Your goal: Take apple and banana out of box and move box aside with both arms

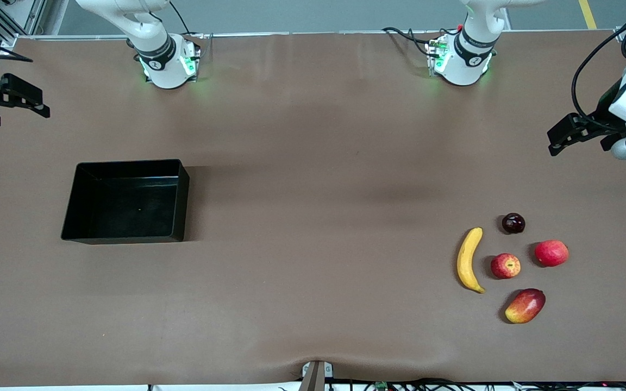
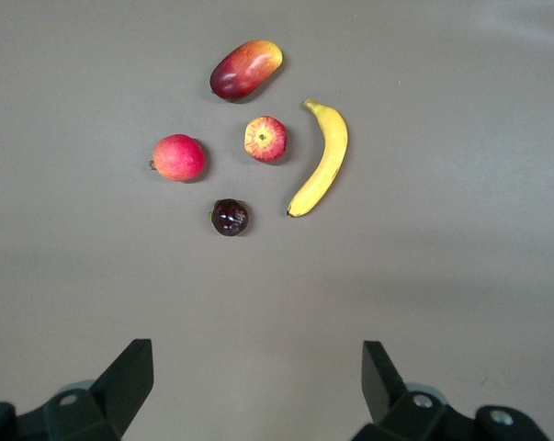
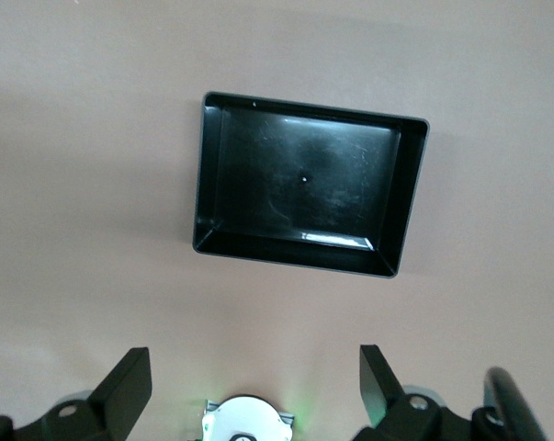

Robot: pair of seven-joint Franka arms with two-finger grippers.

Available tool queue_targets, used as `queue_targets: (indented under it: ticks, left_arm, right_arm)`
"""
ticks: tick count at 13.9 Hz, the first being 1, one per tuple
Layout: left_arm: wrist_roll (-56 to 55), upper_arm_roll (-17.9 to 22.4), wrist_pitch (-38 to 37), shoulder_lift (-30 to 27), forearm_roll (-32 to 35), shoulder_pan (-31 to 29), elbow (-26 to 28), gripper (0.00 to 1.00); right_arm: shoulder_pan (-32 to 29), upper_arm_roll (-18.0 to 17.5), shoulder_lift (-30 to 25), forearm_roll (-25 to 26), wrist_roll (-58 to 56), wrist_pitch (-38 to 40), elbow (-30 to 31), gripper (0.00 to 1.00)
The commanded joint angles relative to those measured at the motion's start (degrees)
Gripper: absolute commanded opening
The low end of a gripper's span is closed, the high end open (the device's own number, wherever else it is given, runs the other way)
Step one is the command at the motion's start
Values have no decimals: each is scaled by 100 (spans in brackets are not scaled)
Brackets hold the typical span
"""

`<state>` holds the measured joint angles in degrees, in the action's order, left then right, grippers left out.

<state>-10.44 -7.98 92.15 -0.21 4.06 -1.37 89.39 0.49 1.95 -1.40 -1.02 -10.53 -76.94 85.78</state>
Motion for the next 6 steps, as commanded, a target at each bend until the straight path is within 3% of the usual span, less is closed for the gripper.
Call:
queue_targets:
  ticks: [1, 6]
  left_arm:
    - [104, 16, 14, -76, -134, 23, 61, 100]
    - [113, 16, -30, -76, -301, 5, 61, 100]
  right_arm:
    - [13, 51, -203, 155, 130, -207, 229, 100]
    - [48, 25, -186, 76, 139, -339, 203, 100]
